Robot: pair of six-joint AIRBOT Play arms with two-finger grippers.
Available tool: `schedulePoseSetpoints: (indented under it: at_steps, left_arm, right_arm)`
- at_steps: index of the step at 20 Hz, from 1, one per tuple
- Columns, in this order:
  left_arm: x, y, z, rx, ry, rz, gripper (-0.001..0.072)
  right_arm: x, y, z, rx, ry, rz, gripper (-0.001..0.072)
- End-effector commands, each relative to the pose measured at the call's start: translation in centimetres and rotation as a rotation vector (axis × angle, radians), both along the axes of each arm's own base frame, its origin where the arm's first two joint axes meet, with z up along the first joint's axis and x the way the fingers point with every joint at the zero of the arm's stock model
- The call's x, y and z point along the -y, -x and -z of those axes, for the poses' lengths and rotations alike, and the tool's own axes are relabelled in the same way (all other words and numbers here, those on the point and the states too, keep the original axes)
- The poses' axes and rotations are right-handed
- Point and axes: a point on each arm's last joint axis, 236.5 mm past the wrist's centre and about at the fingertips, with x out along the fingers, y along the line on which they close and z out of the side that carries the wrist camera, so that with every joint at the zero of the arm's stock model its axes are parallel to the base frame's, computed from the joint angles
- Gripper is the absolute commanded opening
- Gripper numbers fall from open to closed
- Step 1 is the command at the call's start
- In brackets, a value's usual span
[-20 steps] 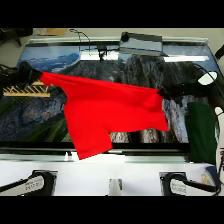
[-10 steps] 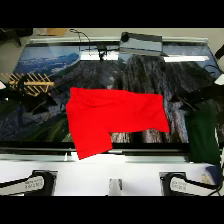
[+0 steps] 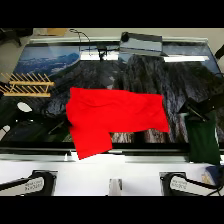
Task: Fold the shirts.
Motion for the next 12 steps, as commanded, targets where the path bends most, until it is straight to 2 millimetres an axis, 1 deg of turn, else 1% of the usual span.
schedulePoseSetpoints:
  at_steps: [1,2,3,4,5,6,7,8,9,10,11,12]
  left_arm:
    - [1.1,-0.6,1.4,0.021,-0.020,-0.028,0.0655]
    - [1.3,-0.5,1.6,0.017,-0.021,-0.022,0.0571]
    - [1.3,-0.6,1.8,0.018,-0.023,-0.025,0.0480]
    - [1.3,-0.9,1.8,0.012,-0.028,-0.055,0.0417]
    - [1.1,-1.4,1.9,0.013,-0.035,-0.095,0.0358]
    - [0.9,-1.8,1.9,0.019,-0.041,-0.123,0.0220]
    - [0.8,-2.1,1.9,0.028,-0.044,-0.126,0.0063]
    - [0.7,-2.2,1.9,0.035,-0.046,-0.124,0.0034]
    - [0.6,-2.2,1.8,0.046,-0.047,-0.111,0.0034]
    - [0.6,-2.1,1.7,0.051,-0.051,-0.101,0.0034]
    - [0.5,-2.1,1.6,0.059,-0.056,-0.089,0.0034]
    - [0.4,-2.2,1.3,0.079,-0.060,-0.071,0.0034]
  right_arm:
    - [0.6,0.3,0.2,-0.009,0.020,-0.005,0.0525]
    - [1.1,0.6,0.4,-0.020,0.042,-0.009,0.0527]
    - [1.7,0.9,0.5,-0.033,0.069,-0.012,0.0547]
    - [2.0,1.1,0.8,-0.043,0.081,-0.013,0.0555]
    - [1.8,1.4,1.2,-0.053,0.076,-0.013,0.0555]
    - [1.5,1.8,1.7,-0.067,0.065,-0.014,0.0555]
    - [1.1,2.4,2.3,-0.085,0.050,-0.013,0.0556]
    - [0.5,2.7,3.0,-0.092,0.028,-0.015,0.0558]
    - [-0.5,2.6,3.7,-0.076,-0.013,-0.026,0.0607]
    - [-1.3,2.5,4.2,-0.057,-0.048,-0.034,0.0623]
    - [-1.6,2.5,4.9,-0.049,-0.053,-0.031,0.0623]
    - [-1.4,2.5,5.6,-0.046,-0.040,-0.023,0.0623]
